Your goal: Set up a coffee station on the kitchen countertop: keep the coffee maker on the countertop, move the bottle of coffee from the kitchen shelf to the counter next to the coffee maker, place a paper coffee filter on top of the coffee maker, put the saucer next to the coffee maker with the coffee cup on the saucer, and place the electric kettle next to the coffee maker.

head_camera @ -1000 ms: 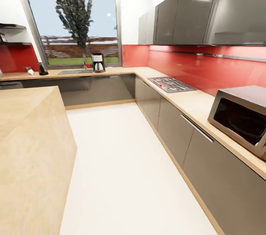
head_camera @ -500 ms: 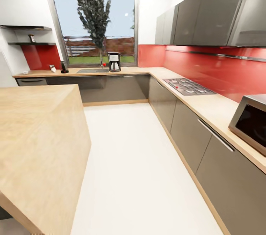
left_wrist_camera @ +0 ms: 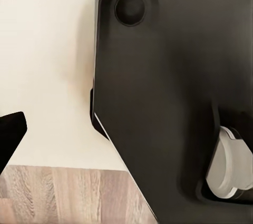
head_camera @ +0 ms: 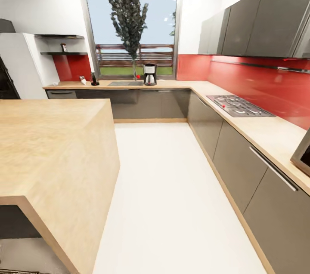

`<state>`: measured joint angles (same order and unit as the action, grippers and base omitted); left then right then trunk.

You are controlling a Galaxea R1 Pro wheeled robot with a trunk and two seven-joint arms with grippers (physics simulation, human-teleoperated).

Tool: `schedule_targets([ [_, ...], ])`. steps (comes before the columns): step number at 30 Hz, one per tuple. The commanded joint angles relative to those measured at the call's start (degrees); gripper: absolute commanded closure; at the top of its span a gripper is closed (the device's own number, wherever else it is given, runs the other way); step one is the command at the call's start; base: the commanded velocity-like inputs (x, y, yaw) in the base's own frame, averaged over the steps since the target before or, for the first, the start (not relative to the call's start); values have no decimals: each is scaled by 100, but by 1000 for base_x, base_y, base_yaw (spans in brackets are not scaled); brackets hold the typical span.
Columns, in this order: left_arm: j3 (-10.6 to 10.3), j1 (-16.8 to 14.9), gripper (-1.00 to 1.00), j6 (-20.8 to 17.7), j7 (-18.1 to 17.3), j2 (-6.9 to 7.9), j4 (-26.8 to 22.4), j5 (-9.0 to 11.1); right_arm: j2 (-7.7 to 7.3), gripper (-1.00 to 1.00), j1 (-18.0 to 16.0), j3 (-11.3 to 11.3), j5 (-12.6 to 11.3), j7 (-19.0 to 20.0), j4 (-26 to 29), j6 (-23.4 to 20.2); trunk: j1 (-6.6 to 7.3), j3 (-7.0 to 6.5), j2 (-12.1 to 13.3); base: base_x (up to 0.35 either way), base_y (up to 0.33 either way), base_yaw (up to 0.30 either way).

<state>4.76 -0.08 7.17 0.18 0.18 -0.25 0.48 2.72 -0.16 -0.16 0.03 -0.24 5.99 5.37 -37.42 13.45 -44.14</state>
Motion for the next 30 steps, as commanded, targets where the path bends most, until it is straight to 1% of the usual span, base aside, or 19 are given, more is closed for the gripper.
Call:
schedule_targets([
  [1, 42, -1, -100, 13, 0, -1, -1, 4, 1, -100, -2, -2, 2, -1, -3, 19, 22, -18, 37, 0, 0, 35],
  [5, 44, -1, -100, 13, 0, -1, -1, 4, -4, -100, -2, -2, 5, 5, -3, 24, 109, -116, 197, 0, 0, -114],
  [14, 49, -1, -100, 13, 0, -1, -1, 4, 0, -100, -2, -2, 6, 3, -3, 26, 307, -338, 558, 0, 0, -194],
  [30, 51, -1, -100, 13, 0, -1, -1, 4, 1, -100, -2, -2, 6, -2, -4, 26, 659, -632, 1200, 0, 0, -12],
])
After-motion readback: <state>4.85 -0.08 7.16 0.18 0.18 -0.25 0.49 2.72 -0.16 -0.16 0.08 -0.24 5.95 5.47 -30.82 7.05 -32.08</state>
